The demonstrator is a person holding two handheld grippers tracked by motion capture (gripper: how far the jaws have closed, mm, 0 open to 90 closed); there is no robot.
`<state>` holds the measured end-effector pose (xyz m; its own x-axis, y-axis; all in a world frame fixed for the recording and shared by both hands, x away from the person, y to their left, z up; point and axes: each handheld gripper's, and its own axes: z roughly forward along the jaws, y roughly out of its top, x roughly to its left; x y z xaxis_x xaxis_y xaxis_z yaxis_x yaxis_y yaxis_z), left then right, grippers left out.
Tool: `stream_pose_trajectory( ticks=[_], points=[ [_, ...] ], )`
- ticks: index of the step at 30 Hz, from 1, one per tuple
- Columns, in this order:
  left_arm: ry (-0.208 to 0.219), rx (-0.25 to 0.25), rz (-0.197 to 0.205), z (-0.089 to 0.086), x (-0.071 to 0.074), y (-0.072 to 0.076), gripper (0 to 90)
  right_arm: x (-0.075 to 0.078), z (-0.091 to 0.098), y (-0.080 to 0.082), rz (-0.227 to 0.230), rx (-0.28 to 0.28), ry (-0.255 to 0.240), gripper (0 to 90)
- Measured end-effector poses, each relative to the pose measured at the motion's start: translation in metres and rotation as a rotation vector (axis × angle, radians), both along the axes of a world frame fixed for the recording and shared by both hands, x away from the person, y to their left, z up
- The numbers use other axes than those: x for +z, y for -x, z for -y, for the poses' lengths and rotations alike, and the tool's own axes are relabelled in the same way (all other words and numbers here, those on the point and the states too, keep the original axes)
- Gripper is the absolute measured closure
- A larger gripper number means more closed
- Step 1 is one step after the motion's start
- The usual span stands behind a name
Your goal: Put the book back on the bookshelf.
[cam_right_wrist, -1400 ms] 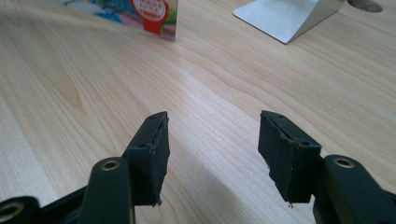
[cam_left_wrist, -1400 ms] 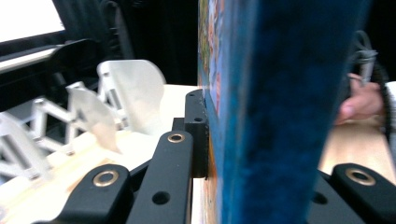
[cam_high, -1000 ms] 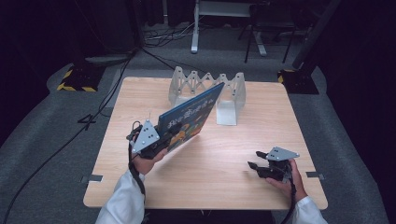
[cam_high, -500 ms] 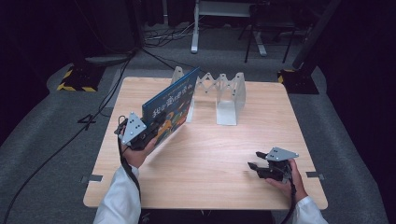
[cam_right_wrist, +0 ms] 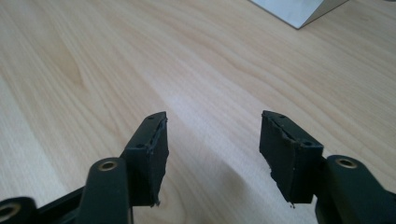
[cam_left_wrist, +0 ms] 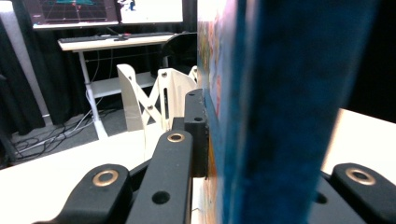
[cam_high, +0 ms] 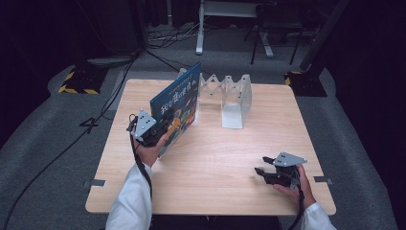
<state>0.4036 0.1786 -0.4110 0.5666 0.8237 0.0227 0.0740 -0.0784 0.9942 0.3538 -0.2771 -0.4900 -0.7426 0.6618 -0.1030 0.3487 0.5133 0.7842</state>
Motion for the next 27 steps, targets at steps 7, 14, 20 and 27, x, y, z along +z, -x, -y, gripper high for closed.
stream_pose_trajectory(
  ticks=[7, 14, 20, 27],
  points=[
    [-0.007, 0.023, -0.007, 0.009, -0.005, -0.001, 82.6, -0.003, 0.007, 0.009, -0.024, 0.009, 0.007, 36.8],
    [0.021, 0.058, -0.017, 0.017, -0.006, -0.011, 82.5, -0.008, 0.008, 0.01, -0.042, 0.007, 0.018, 36.0],
    [0.041, 0.111, -0.029, 0.022, -0.005, -0.025, 82.1, -0.01, 0.005, 0.011, -0.048, 0.024, 0.038, 33.9],
    [0.046, 0.167, -0.033, 0.027, -0.004, -0.032, 80.9, -0.011, 0.005, 0.011, -0.059, 0.033, 0.035, 31.1]
  ],
)
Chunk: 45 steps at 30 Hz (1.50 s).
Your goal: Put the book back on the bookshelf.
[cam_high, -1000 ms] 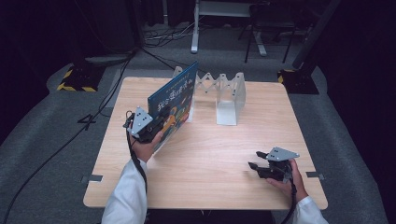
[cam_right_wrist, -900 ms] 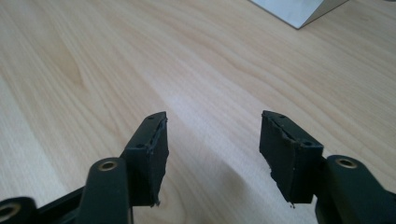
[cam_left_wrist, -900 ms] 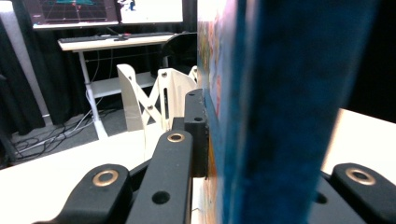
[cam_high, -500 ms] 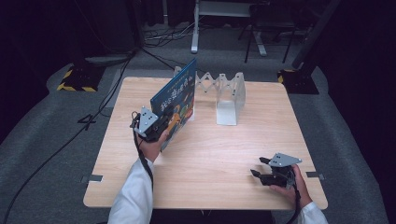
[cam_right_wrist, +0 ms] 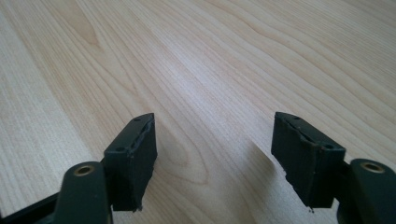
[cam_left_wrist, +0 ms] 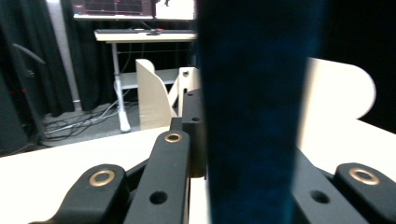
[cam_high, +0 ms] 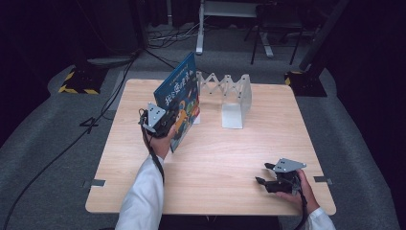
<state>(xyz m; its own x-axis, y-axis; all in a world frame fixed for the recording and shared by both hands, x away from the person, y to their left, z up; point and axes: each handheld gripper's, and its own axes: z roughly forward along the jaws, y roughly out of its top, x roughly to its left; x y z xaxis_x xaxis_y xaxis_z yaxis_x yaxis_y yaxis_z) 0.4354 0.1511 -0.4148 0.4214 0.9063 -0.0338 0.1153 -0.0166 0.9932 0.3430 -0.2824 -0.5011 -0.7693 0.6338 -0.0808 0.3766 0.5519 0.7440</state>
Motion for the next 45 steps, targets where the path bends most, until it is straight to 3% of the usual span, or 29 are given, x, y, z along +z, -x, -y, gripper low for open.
stream_pose_trajectory(
  ticks=[6, 11, 19, 21, 23, 24, 32, 43, 45],
  points=[
    [0.044, 0.071, -0.016, -0.005, 0.0, -0.008, 78.6, -0.001, 0.001, 0.0, -0.004, -0.01, -0.011, 30.0],
    [0.05, 0.098, -0.011, -0.005, 0.0, -0.012, 77.4, -0.002, 0.0, -0.001, -0.005, -0.01, -0.018, 30.0],
    [-0.002, 0.107, 0.007, -0.002, 0.006, -0.007, 77.1, -0.002, 0.001, 0.0, -0.006, -0.007, -0.023, 30.2],
    [-0.034, 0.155, 0.041, 0.002, 0.006, -0.002, 77.9, -0.002, 0.001, -0.001, -0.013, -0.007, -0.026, 30.2],
    [-0.044, 0.159, 0.05, 0.001, 0.006, 0.0, 78.6, -0.002, 0.001, 0.0, -0.012, -0.007, -0.026, 30.3],
    [-0.03, 0.139, 0.045, -0.001, 0.005, 0.0, 79.7, -0.002, 0.001, 0.0, -0.009, -0.006, -0.026, 30.3],
    [0.019, 0.139, 0.032, 0.006, -0.003, -0.009, 81.1, -0.002, 0.0, -0.001, -0.017, -0.004, -0.028, 30.2],
    [-0.005, 0.118, 0.017, 0.026, -0.001, -0.024, 81.8, -0.002, 0.001, -0.001, -0.028, 0.004, -0.035, 30.3],
    [0.027, 0.116, 0.002, 0.024, -0.001, -0.028, 81.6, -0.003, 0.001, -0.001, -0.028, 0.004, -0.036, 30.3]
  ],
)
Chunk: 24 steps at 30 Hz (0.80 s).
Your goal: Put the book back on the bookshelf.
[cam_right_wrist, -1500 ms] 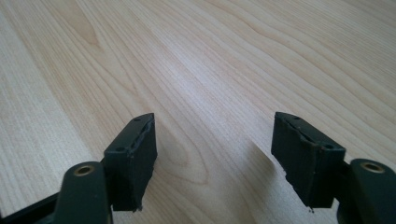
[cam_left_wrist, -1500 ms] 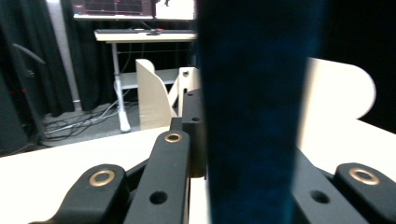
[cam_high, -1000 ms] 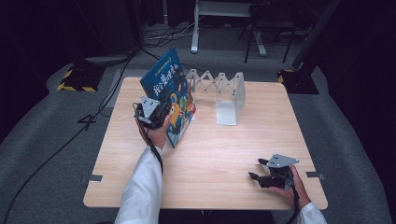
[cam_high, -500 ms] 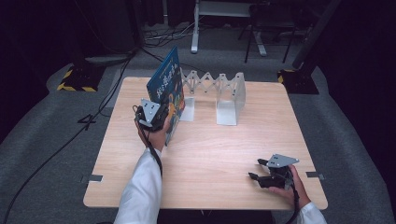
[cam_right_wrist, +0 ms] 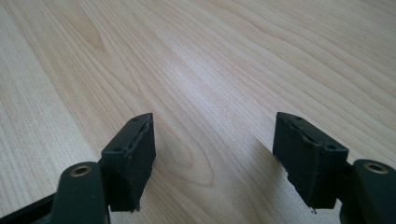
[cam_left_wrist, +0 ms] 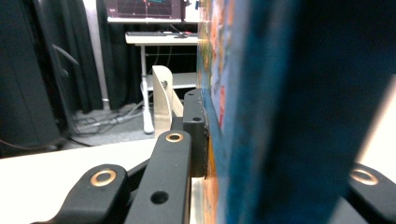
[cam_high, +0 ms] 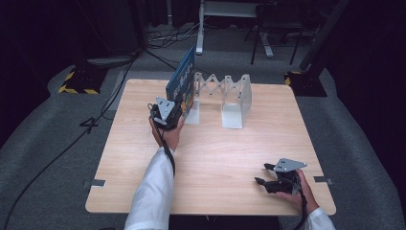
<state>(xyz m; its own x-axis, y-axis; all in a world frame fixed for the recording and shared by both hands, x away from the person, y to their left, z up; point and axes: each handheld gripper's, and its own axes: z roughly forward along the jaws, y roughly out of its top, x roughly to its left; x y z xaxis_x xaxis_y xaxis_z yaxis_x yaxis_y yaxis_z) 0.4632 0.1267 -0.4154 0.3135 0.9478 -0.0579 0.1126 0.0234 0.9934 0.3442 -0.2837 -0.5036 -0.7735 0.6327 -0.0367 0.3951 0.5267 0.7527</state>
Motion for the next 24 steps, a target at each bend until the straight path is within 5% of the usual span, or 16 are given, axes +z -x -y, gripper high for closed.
stream_pose_trajectory(
  ticks=[6, 11, 24],
  points=[
    [0.012, 0.021, -0.03, -0.004, 0.0, -0.006, 80.0, 0.0, 0.001, -0.001, -0.005, 0.0, -0.004, 30.3],
    [0.036, 0.039, -0.06, -0.014, -0.005, -0.006, 69.8, 0.0, 0.001, -0.001, -0.007, 0.0, -0.003, 30.0],
    [0.003, -0.029, -0.066, -0.039, -0.01, 0.01, 61.6, -0.001, 0.001, -0.001, -0.01, -0.003, -0.008, 29.2]
  ],
)
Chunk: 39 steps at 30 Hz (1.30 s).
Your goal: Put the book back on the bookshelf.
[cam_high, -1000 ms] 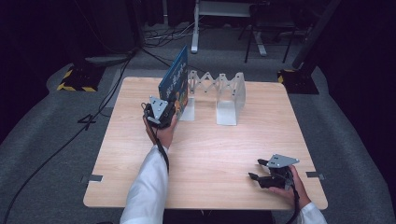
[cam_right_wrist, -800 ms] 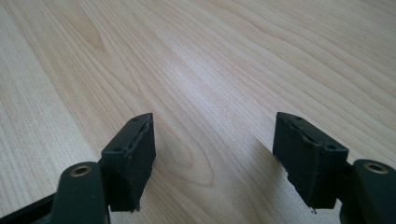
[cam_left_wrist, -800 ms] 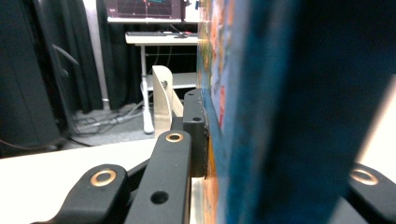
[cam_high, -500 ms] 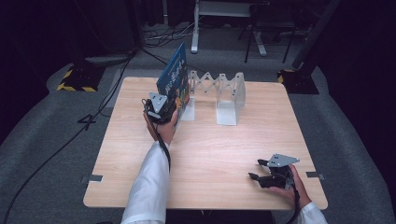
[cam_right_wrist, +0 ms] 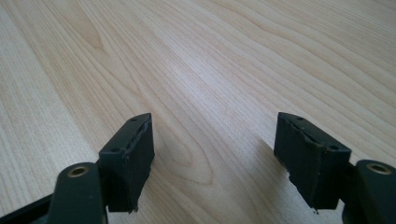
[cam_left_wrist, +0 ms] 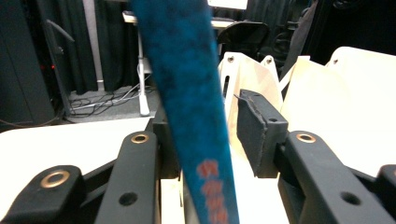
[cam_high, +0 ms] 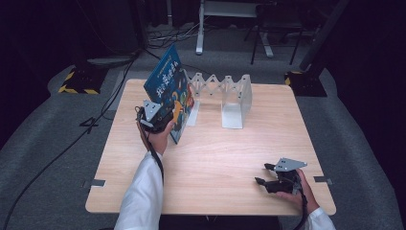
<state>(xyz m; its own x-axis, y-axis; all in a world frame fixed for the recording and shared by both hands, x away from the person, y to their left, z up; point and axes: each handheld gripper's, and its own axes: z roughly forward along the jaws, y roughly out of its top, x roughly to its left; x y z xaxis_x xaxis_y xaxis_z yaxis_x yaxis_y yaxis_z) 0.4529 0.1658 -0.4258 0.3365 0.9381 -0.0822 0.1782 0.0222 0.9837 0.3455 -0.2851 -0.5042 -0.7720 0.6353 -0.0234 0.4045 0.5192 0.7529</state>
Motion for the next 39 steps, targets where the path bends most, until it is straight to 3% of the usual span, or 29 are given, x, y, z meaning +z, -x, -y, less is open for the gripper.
stream_pose_trajectory(
  ticks=[6, 8, 12, 13, 16, 20, 25, 34, 39],
  points=[
    [-0.026, -0.041, 0.002, -0.003, -0.002, 0.01, 59.8, 0.0, 0.0, 0.0, -0.001, -0.001, -0.003, 29.1],
    [-0.017, -0.049, 0.002, -0.007, -0.004, 0.012, 61.6, 0.0, 0.0, 0.0, -0.004, 0.0, -0.002, 29.0],
    [-0.017, -0.059, -0.006, -0.011, -0.009, 0.018, 68.3, 0.0, 0.0, 0.0, -0.001, -0.002, -0.003, 29.0],
    [-0.017, -0.068, -0.014, -0.012, -0.012, 0.021, 73.4, 0.0, 0.001, 0.0, -0.001, -0.001, -0.002, 28.9],
    [-0.01, -0.073, -0.018, -0.014, -0.016, 0.023, 74.2, 0.0, 0.0, 0.0, -0.003, -0.003, -0.002, 28.9],
    [0.032, -0.057, -0.028, -0.012, -0.017, 0.022, 76.5, 0.0, 0.0, 0.0, -0.005, -0.003, -0.003, 28.8],
    [-0.005, -0.054, -0.025, -0.002, -0.015, 0.02, 74.2, 0.0, 0.0, 0.0, -0.001, -0.003, -0.002, 28.8],
    [-0.036, -0.086, 0.007, -0.021, -0.003, 0.031, 66.8, 0.001, 0.0, 0.001, 0.008, 0.007, 0.013, 29.2],
    [-0.072, -0.124, 0.0, -0.033, 0.001, 0.041, 63.2, 0.003, 0.0, 0.001, 0.01, 0.003, 0.031, 29.8]
  ],
)
